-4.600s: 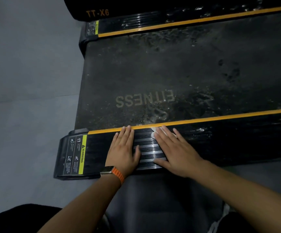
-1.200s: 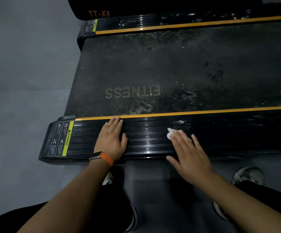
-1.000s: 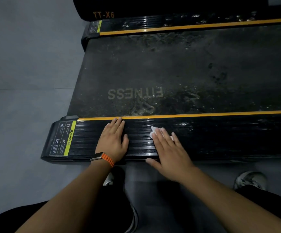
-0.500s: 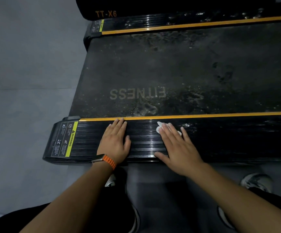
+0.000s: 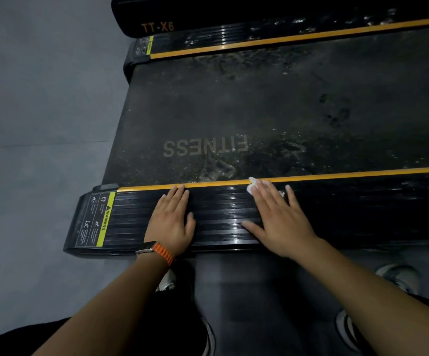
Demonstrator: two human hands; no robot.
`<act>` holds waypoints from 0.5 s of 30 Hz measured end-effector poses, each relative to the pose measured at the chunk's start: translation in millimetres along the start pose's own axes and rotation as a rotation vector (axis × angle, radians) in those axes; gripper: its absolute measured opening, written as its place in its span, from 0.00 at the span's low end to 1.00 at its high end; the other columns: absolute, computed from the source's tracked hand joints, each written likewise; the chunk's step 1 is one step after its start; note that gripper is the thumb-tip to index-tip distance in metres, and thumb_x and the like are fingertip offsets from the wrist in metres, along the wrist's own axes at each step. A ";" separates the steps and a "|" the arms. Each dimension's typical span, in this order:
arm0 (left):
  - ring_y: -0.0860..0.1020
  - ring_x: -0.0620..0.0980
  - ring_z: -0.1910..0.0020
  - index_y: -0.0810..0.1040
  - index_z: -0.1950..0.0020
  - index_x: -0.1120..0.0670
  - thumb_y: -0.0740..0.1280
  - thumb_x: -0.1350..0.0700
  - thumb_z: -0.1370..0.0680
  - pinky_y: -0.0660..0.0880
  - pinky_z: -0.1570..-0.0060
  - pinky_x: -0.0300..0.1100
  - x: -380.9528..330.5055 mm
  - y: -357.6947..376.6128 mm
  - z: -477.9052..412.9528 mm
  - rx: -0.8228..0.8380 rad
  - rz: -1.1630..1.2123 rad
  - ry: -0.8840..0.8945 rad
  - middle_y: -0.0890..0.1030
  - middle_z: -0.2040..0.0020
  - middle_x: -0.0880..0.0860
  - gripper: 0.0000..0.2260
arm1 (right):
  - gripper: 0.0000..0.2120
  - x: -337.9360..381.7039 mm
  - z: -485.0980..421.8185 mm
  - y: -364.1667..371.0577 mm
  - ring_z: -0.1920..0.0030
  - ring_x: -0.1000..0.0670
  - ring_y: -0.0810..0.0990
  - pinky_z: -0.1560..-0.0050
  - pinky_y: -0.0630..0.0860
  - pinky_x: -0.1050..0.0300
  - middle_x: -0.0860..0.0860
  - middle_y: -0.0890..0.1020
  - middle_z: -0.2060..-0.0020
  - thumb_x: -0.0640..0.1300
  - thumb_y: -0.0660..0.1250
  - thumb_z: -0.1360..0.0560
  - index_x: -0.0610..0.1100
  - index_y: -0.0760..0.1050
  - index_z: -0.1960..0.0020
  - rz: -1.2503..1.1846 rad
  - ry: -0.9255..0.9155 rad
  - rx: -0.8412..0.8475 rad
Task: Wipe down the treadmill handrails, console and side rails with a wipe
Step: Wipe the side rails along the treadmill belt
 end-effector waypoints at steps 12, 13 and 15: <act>0.57 0.53 0.18 0.63 0.19 0.58 0.47 0.40 0.19 0.51 0.21 0.47 -14.3 -2.7 -2.1 0.057 -0.116 -0.046 0.61 0.18 0.56 0.34 | 0.45 -20.0 1.2 -2.2 0.17 0.50 0.36 0.18 0.38 0.38 0.52 0.40 0.15 0.74 0.36 0.22 0.47 0.41 0.14 -0.030 -0.025 -0.031; 0.56 0.53 0.18 0.62 0.18 0.58 0.46 0.40 0.19 0.51 0.21 0.47 -19.5 -1.7 -2.6 0.058 -0.117 -0.064 0.60 0.18 0.56 0.34 | 0.45 -30.2 8.3 -1.8 0.16 0.50 0.37 0.18 0.38 0.38 0.52 0.41 0.15 0.74 0.35 0.22 0.46 0.42 0.14 -0.040 0.021 -0.054; 0.56 0.53 0.18 0.63 0.18 0.58 0.47 0.40 0.20 0.53 0.20 0.49 -36.4 3.5 -5.6 0.054 -0.107 -0.071 0.60 0.18 0.56 0.34 | 0.46 -38.5 18.2 -0.6 0.16 0.48 0.38 0.18 0.39 0.39 0.51 0.40 0.16 0.74 0.34 0.22 0.45 0.43 0.15 -0.045 0.109 -0.071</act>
Point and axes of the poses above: each hand's wrist, its own z-axis away from the middle knuckle, its own y-axis out of the palm, x = y × z, the point moved 2 cm from there along -z, towards the middle knuckle
